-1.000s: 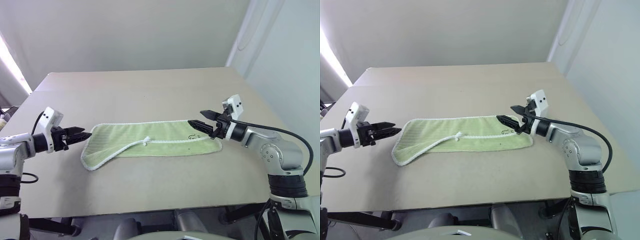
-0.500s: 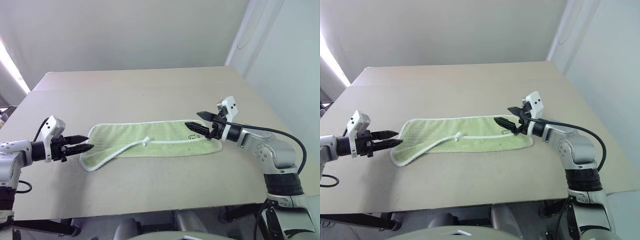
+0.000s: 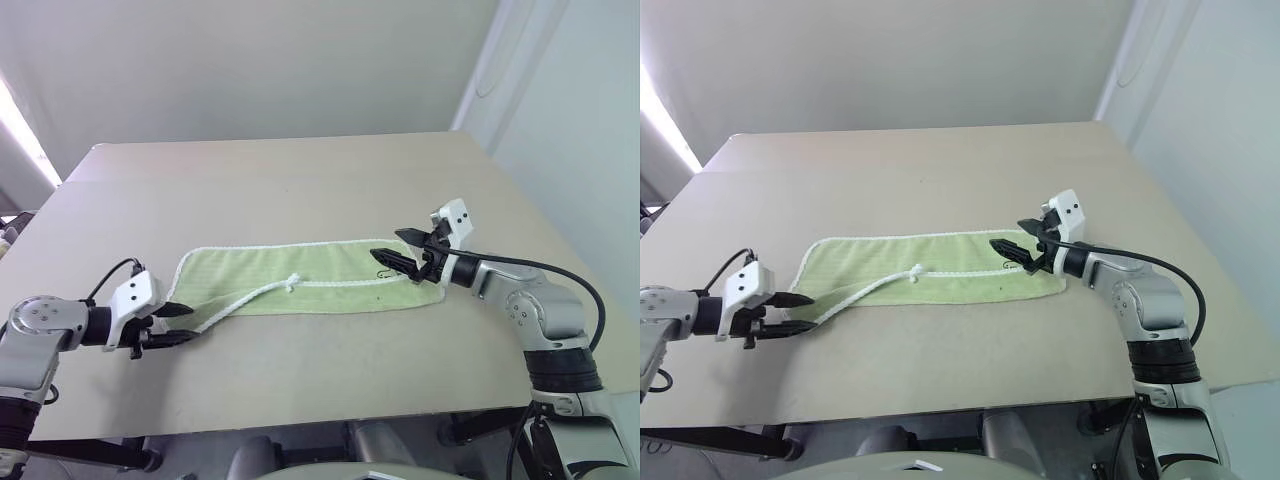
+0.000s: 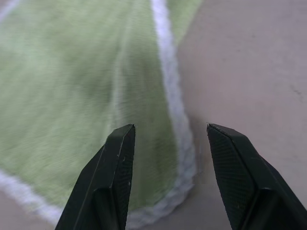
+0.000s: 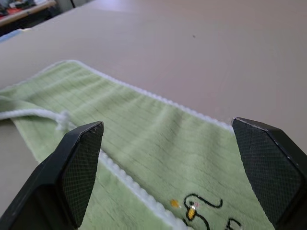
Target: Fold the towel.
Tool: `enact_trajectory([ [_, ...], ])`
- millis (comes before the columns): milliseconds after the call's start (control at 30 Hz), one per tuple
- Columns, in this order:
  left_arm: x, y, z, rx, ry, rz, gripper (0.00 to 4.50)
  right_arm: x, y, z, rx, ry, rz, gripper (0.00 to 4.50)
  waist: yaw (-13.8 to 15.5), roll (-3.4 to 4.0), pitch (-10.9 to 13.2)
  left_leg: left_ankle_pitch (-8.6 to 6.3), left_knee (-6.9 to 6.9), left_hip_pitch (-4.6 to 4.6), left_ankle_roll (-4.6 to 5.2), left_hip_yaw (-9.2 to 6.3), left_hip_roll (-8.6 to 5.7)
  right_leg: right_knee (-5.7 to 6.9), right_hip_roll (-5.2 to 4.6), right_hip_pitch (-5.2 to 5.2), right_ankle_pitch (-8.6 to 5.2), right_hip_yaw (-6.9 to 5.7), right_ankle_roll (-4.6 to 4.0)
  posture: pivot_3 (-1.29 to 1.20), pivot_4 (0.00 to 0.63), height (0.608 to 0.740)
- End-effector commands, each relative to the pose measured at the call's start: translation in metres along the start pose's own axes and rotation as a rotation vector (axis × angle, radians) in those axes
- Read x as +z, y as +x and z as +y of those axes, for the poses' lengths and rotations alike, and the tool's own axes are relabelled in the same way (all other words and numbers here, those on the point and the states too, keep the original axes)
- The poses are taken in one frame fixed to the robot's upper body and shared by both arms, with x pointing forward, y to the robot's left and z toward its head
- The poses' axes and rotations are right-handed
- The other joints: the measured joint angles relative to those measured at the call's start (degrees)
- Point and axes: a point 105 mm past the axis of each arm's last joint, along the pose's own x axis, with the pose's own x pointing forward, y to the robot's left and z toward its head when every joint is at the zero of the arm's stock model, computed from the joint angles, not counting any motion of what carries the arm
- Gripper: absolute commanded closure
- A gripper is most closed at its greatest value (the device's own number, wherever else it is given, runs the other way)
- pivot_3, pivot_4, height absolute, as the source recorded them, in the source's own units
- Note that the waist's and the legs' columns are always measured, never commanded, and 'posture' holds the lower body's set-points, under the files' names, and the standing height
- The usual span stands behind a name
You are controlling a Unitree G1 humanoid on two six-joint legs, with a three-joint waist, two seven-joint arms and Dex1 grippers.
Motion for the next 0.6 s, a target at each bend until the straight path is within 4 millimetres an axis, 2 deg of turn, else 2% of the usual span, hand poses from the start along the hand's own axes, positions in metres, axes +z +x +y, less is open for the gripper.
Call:
enact_trajectory([
  [33, -0.001, 0.002, 0.005, 0.010, -0.005, 0.007, 1.98, 0.014, 0.000, 0.000, -0.005, -0.036, -0.040, 0.02, -0.01, 0.00, 0.00, 0.00, 0.00, 0.00, 0.00, 0.00, 0.00, 0.00, 0.01, 0.00, 0.00, 0.00, 0.00, 0.00, 0.000, 0.712],
  [200, -0.019, 0.005, 0.007, 0.015, -0.047, 0.085, 1.98, 0.013, -0.002, -0.004, -0.032, -0.044, -0.027, 0.02, 0.01, 0.00, -0.01, 0.00, 0.00, 0.02, 0.00, -0.01, 0.00, 0.01, 0.01, 0.01, 0.00, 0.00, 0.00, 0.00, 0.000, 0.712],
  [367, -0.015, 0.009, 0.007, 0.013, -0.077, 0.078, 1.98, 0.011, -0.005, -0.007, -0.058, -0.044, -0.022, 0.02, 0.02, 0.03, -0.01, 0.00, 0.00, 0.07, 0.00, -0.02, 0.00, 0.04, 0.01, 0.04, 0.00, 0.00, 0.00, 0.00, 0.000, 0.712],
  [500, -0.009, 0.010, 0.002, -0.034, -0.087, 0.065, 2.82, 0.009, -0.005, -0.007, -0.065, -0.044, -0.018, 0.00, 0.01, 0.03, -0.01, 0.00, 0.01, 0.10, 0.00, -0.02, 0.00, 0.06, 0.02, 0.06, 0.00, 0.00, 0.00, 0.00, 0.000, 0.712],
  [600, -0.005, 0.007, 0.001, -0.050, -0.098, 0.052, 3.91, 0.007, -0.006, -0.009, -0.074, -0.041, -0.007, 0.00, -0.03, 0.03, -0.01, 0.00, 0.00, 0.06, 0.00, -0.01, 0.00, 0.02, 0.01, 0.05, 0.00, 0.00, 0.00, 0.00, 0.000, 0.712],
])
